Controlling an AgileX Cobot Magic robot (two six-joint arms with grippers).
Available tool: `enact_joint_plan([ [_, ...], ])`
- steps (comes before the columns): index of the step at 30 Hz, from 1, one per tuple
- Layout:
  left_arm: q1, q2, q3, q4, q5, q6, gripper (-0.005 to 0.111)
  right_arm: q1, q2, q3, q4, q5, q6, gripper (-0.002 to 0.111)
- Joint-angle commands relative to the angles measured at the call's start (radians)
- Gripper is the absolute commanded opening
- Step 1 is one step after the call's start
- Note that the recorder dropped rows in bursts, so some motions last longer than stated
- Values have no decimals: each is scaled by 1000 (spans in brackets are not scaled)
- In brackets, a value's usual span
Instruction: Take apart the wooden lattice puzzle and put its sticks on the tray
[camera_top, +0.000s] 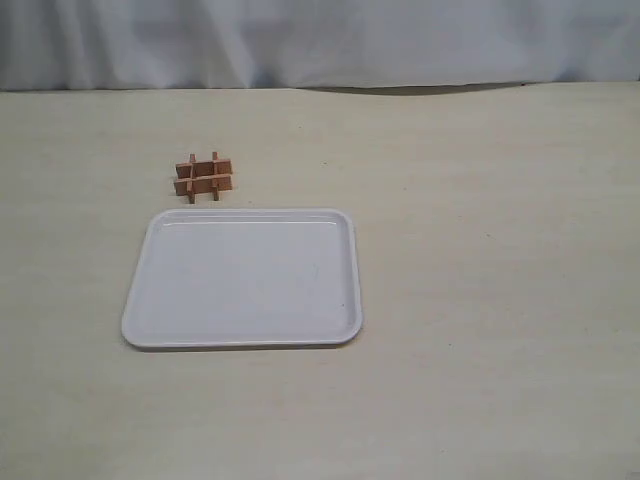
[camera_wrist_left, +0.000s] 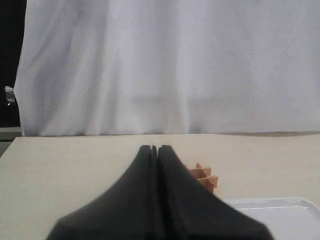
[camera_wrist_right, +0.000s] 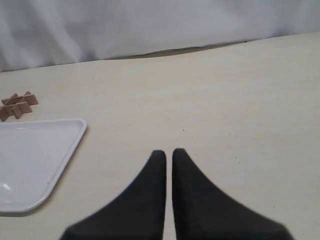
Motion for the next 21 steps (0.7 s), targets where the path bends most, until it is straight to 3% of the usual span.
enact_joint_plan([
  [1, -9, -1, 3, 3, -3, -3, 0, -6, -4, 2, 5, -2, 3, 4],
  [7, -9, -1, 3, 3, -13, -3, 0, -6, -4, 2, 5, -2, 3, 4],
  [11, -9, -1, 3, 3, -103, -3, 0, -6, -4, 2, 5, -2, 3, 4],
  [14, -9, -1, 3, 3, -252, -3, 0, -6, -4, 2, 5, -2, 3, 4],
  [18, -9, -1, 3, 3, -624, -5, 0, -6, -4, 2, 5, -2, 3, 4],
  [19, -9, -1, 3, 3, -732, -45, 0, -6, -4, 2, 5, -2, 3, 4],
  [21, -9, -1, 3, 3, -808, -154, 0, -6, -4, 2, 5, -2, 3, 4],
])
